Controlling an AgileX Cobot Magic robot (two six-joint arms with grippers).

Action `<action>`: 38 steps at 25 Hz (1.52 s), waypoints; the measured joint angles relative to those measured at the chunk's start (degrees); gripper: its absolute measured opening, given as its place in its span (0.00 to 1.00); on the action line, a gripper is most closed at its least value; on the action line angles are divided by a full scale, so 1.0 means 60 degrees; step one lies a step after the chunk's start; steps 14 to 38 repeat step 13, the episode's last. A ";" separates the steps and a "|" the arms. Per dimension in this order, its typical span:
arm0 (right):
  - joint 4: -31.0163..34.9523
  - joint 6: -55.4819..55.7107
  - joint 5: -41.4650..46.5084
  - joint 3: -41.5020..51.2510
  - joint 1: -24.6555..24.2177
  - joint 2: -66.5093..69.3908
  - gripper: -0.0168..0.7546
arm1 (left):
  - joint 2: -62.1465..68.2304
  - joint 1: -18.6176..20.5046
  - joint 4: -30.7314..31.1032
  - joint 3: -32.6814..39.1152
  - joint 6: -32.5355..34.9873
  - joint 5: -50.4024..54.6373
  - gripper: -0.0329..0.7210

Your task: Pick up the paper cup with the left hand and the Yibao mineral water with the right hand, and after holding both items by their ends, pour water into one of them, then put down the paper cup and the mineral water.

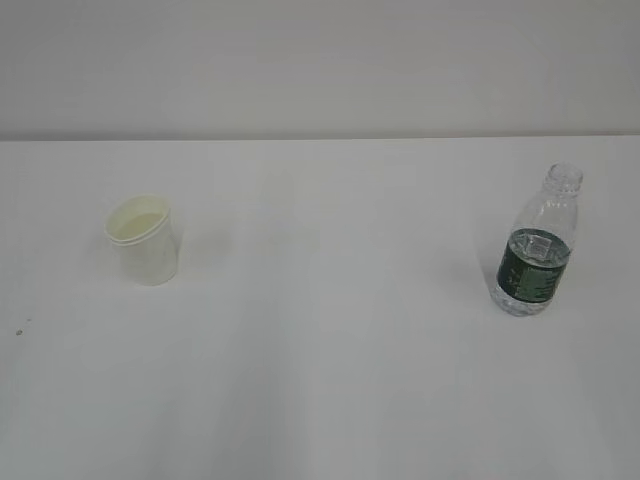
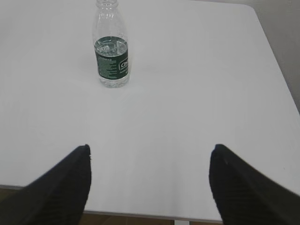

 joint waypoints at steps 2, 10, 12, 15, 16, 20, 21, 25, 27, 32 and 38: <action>0.0000 0.0000 0.0000 0.0000 0.0000 0.0000 0.78 | 0.0000 0.0000 0.0000 0.0000 0.0000 0.0000 0.64; 0.0000 0.0000 0.0000 0.0000 0.0000 0.0000 0.78 | 0.0000 0.0000 0.0000 0.0000 0.0000 0.0000 0.64; 0.0000 0.0000 0.0000 0.0000 0.0000 0.0000 0.78 | 0.0000 0.0000 0.0000 0.0000 0.0000 0.0000 0.64; 0.0000 0.0000 0.0000 0.0000 0.0000 0.0000 0.78 | 0.0000 0.0000 0.0000 0.0000 0.0000 0.0000 0.64; 0.0000 0.0000 0.0000 0.0000 0.0000 0.0000 0.78 | 0.0000 0.0000 0.0000 0.0000 0.0000 0.0000 0.64; 0.0000 0.0000 0.0000 0.0000 0.0000 0.0000 0.78 | 0.0000 0.0000 0.0000 0.0000 0.0000 0.0000 0.64; 0.0000 0.0000 0.0000 0.0000 0.0000 0.0000 0.78 | 0.0000 0.0000 0.0000 0.0000 0.0000 0.0000 0.64; 0.0000 0.0000 0.0000 0.0000 0.0000 0.0000 0.78 | 0.0000 0.0000 0.0000 0.0000 0.0000 0.0000 0.64; 0.0000 0.0000 0.0000 0.0000 0.0000 0.0000 0.78 | 0.0000 0.0000 0.0000 0.0000 0.0000 0.0000 0.64; 0.0000 0.0000 0.0000 0.0000 0.0000 0.0000 0.78 | 0.0000 0.0000 0.0000 0.0000 0.0000 0.0000 0.64; 0.0000 0.0000 0.0000 0.0000 0.0000 0.0000 0.78 | 0.0000 0.0000 0.0000 0.0000 0.0000 0.0000 0.64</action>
